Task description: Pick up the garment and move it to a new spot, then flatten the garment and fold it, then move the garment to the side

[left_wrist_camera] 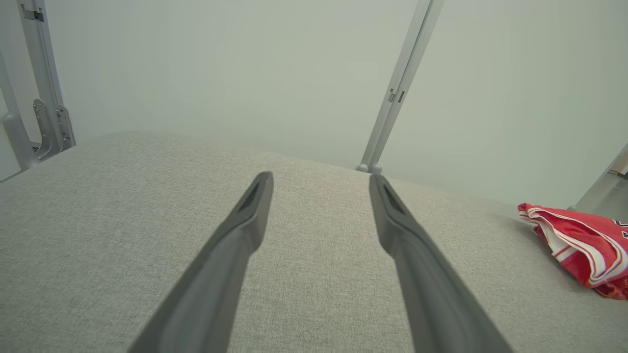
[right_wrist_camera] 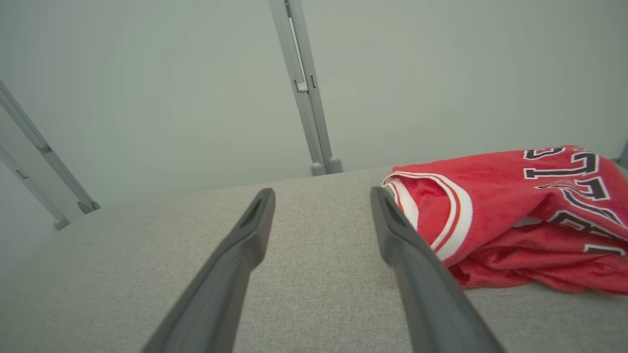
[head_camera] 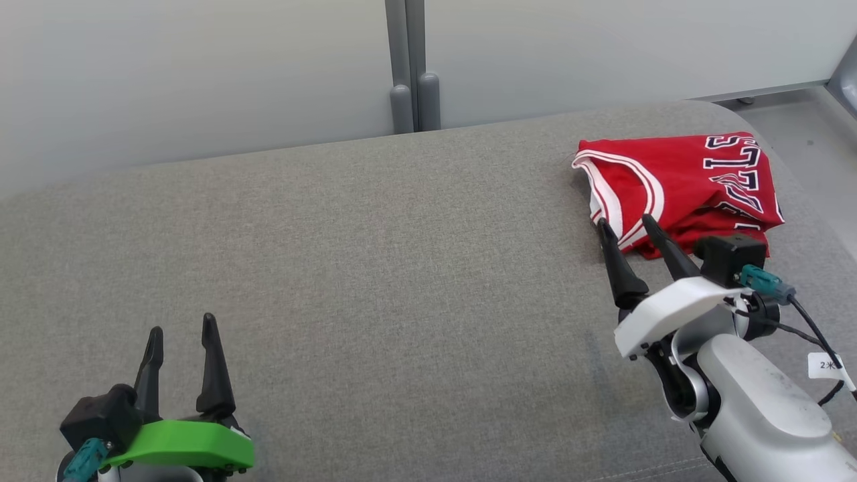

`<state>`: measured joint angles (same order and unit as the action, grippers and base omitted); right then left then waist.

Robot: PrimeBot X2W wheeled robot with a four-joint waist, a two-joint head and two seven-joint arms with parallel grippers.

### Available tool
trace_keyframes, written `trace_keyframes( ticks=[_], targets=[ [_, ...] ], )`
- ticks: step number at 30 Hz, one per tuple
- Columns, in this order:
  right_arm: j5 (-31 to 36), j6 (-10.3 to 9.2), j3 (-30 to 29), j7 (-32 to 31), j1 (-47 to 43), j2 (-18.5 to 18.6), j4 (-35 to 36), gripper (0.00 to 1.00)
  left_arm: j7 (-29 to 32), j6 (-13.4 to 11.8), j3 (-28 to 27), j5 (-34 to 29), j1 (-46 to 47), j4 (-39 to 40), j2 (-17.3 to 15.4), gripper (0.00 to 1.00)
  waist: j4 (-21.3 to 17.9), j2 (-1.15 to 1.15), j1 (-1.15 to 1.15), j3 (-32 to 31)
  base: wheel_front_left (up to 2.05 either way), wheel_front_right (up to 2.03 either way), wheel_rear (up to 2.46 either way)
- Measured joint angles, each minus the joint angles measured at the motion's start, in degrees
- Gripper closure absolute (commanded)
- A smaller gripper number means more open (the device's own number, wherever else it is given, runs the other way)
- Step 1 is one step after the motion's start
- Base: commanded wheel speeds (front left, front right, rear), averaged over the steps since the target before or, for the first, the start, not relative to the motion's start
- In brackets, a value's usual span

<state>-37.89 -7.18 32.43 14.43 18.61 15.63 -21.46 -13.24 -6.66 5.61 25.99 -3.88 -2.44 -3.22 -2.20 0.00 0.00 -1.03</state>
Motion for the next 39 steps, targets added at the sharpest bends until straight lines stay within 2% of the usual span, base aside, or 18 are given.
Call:
trace_keyframes(
  ticks=[6, 19, 39],
  targets=[
    [3.5, 0.0, -3.7, 0.0, -3.8, -0.8, 0.5, 0.0, -0.4, 0.0, -0.3, -0.1, -1.0, 0.0, 0.1, 0.0, 0.2, 0.0, 0.0, -0.4, 0.0, 0.0, 0.0],
    [9.9, 0.0, -7.7, 0.0, -8.3, -3.0, 3.2, 0.0, -0.5, -0.2, -0.3, -1.2, -1.4, 0.2, 0.2, 0.0, 0.1, 0.0, 0.0, -0.7, 0.0, 0.0, 0.0],
    [14.3, 0.0, -11.0, 0.0, -12.8, -5.7, 6.2, 0.0, -0.5, -0.2, 0.4, -1.8, -1.5, 0.2, 0.3, 0.0, 0.5, 0.0, 0.0, -0.8, 0.0, 0.0, 0.0]
  ],
)
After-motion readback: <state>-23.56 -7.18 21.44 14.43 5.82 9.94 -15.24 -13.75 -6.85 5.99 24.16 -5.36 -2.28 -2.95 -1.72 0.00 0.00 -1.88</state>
